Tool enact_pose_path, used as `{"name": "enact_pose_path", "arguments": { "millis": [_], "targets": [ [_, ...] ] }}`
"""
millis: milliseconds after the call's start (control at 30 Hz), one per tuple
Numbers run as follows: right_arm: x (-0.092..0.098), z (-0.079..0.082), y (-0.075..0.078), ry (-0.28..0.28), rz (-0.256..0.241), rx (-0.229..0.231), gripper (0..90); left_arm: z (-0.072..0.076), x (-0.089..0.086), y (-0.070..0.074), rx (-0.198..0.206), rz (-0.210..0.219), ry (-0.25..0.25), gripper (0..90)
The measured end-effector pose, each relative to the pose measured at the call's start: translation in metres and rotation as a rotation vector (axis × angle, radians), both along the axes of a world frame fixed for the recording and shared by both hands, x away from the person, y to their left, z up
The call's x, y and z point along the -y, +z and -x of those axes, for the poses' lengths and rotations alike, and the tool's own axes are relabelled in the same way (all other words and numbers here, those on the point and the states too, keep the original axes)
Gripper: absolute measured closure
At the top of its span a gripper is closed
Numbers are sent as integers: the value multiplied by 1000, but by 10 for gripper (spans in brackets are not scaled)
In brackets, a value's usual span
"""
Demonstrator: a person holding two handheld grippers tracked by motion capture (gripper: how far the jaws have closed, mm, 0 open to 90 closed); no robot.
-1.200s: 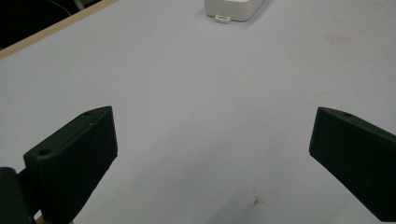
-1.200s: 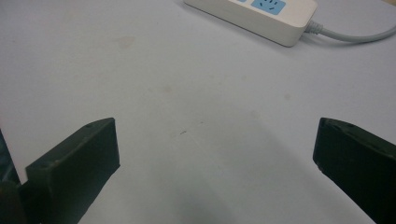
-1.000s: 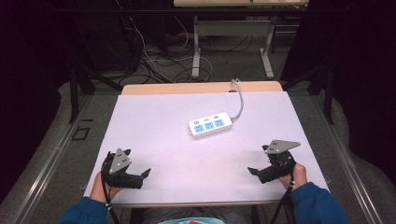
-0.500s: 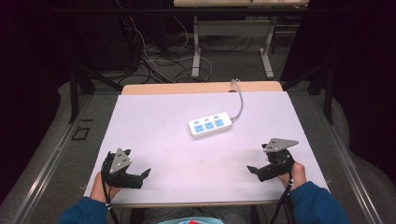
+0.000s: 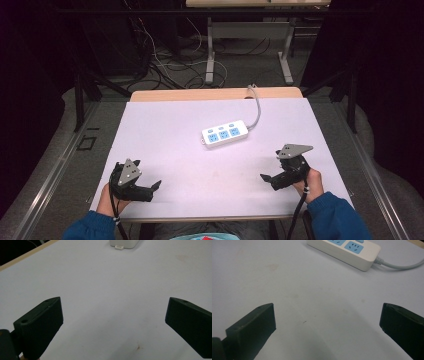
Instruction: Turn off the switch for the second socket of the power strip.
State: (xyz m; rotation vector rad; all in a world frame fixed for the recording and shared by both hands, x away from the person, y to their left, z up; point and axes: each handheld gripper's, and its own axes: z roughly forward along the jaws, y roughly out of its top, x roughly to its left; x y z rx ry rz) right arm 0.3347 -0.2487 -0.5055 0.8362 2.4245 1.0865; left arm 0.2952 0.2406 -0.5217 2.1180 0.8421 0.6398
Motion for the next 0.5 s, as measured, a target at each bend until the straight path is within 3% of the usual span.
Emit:
{"name": "enact_pose_path", "arguments": {
  "millis": [500],
  "targets": [
    [-17, -19, 2, 24, 14, -4, 0, 0, 0, 0, 0, -6, -1, 14]
  ]
}}
